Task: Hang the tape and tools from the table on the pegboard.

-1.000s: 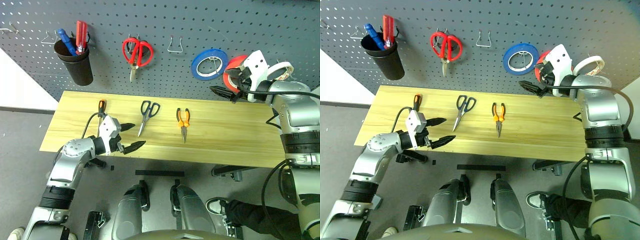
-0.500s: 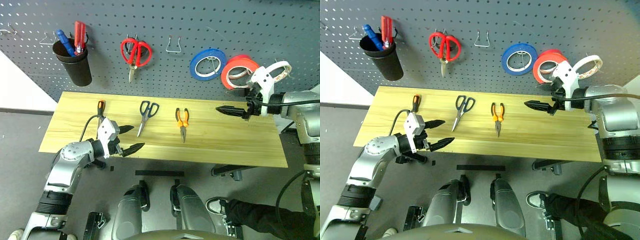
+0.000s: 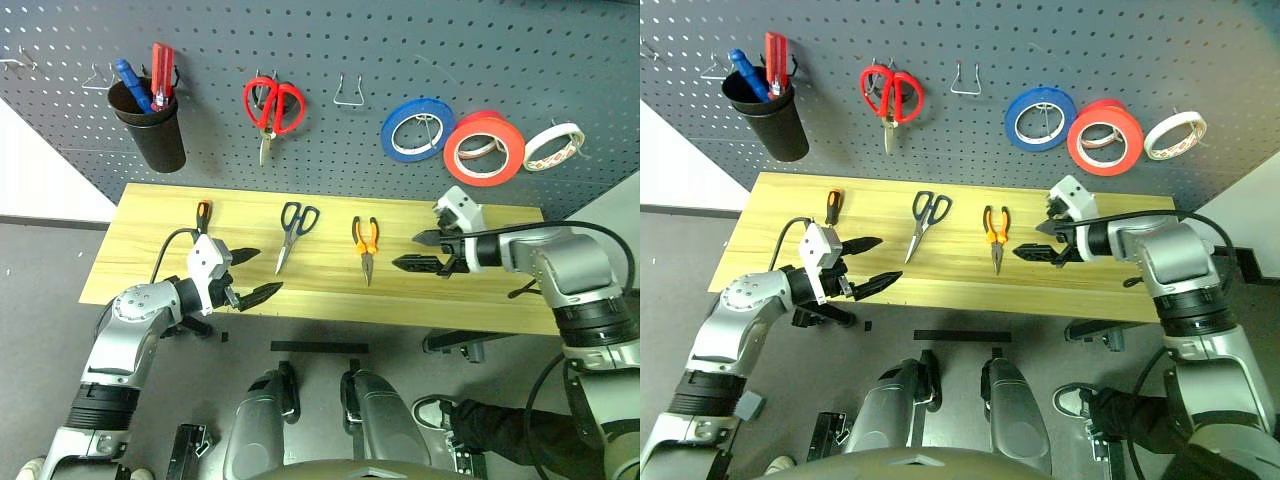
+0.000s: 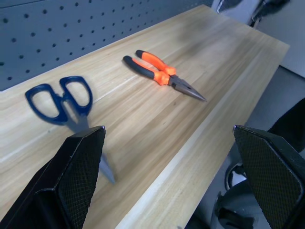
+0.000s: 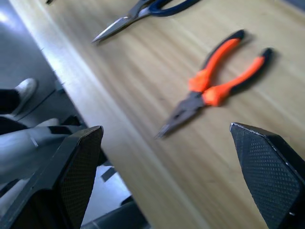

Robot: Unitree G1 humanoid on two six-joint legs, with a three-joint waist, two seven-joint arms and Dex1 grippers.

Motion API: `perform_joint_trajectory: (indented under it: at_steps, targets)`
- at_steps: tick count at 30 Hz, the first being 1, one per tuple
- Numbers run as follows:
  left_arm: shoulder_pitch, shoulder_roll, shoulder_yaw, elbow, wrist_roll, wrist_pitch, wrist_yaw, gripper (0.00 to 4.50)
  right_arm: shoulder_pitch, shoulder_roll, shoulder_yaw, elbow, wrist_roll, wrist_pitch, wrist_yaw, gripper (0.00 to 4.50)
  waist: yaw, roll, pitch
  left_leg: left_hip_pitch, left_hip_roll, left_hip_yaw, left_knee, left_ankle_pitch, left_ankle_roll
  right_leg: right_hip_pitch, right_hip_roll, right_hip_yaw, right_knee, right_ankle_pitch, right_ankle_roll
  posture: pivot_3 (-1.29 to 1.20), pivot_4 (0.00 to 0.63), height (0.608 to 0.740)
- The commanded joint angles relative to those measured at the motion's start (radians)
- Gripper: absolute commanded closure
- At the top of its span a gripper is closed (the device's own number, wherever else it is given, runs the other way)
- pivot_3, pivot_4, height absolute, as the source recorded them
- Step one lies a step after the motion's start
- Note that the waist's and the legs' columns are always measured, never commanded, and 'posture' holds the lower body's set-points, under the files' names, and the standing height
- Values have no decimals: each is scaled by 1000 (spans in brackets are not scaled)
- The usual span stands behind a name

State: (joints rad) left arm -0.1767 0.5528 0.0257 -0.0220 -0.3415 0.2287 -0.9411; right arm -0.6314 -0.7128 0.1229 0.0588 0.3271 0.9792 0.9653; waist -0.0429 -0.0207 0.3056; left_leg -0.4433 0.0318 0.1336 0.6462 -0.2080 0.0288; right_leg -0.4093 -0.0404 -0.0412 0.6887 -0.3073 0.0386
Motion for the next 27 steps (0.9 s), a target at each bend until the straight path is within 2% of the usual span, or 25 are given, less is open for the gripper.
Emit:
perform_joint_trajectory:
  at_steps: [1,13,27]
  targets:
    - [9,6,28,-36,-19,-16,5,0,-74,24,2,41,-14,48,-55,38,-1,0,0,0,0,0,0,0,0,0,0,0,0,0,0,5,218,740]
    - [23,21,56,-35,-19,-17,29,0,-193,142,58,219,-64,155,-202,38,0,1,-4,0,0,0,-1,0,0,-1,0,-1,0,1,0,14,222,740]
    - [20,14,54,-19,-19,-30,37,0,-226,179,67,304,-102,140,-261,38,-1,1,-8,-1,0,1,-1,0,0,-1,0,-1,0,1,0,6,209,740]
